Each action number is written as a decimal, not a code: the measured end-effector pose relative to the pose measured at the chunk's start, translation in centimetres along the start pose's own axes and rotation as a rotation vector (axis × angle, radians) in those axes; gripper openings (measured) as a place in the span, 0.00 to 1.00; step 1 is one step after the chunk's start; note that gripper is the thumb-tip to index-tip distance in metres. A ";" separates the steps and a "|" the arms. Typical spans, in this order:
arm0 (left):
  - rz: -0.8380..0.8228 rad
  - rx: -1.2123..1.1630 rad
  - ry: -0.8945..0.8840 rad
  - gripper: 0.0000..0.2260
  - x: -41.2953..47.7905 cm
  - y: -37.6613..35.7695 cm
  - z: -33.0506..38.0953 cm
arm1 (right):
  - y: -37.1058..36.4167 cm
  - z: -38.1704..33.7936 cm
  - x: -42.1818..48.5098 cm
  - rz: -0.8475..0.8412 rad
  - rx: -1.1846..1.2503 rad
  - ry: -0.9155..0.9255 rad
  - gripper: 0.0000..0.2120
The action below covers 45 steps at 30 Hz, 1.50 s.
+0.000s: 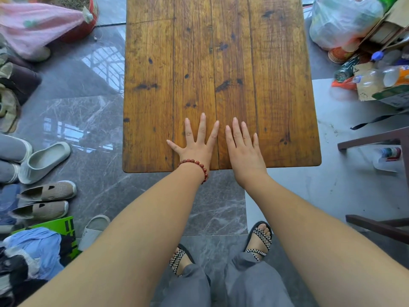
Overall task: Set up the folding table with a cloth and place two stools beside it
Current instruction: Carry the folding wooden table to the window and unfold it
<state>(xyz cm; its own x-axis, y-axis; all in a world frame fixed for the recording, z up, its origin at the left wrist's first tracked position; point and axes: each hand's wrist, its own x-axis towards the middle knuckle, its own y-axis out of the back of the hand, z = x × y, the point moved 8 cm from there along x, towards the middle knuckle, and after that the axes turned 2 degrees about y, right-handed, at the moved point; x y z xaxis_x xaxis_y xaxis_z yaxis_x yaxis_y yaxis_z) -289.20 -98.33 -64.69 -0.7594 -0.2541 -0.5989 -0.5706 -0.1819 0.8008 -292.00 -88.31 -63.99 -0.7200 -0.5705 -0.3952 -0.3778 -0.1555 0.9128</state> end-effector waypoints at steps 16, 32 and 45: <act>-0.074 0.005 -0.078 0.51 -2.6 0.7 -0.5 | 0.9 -1.4 -2.6 -0.118 0.079 0.018 0.49; 0.073 -0.194 -0.060 0.32 -14.9 16.1 -3.7 | 19.8 -6.8 -9.1 0.154 0.368 0.072 0.36; 0.410 -0.586 -0.200 0.28 -28.0 34.1 -4.8 | 40.0 -8.7 -18.0 0.490 0.580 0.053 0.28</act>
<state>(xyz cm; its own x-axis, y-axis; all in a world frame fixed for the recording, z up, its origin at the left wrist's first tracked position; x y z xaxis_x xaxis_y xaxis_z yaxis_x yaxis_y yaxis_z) -285.89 -102.01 -20.62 -0.9502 -0.2427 -0.1957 -0.0111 -0.6008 0.7993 -289.07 -91.30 -19.50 -0.8606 -0.5057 0.0600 -0.2784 0.5658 0.7761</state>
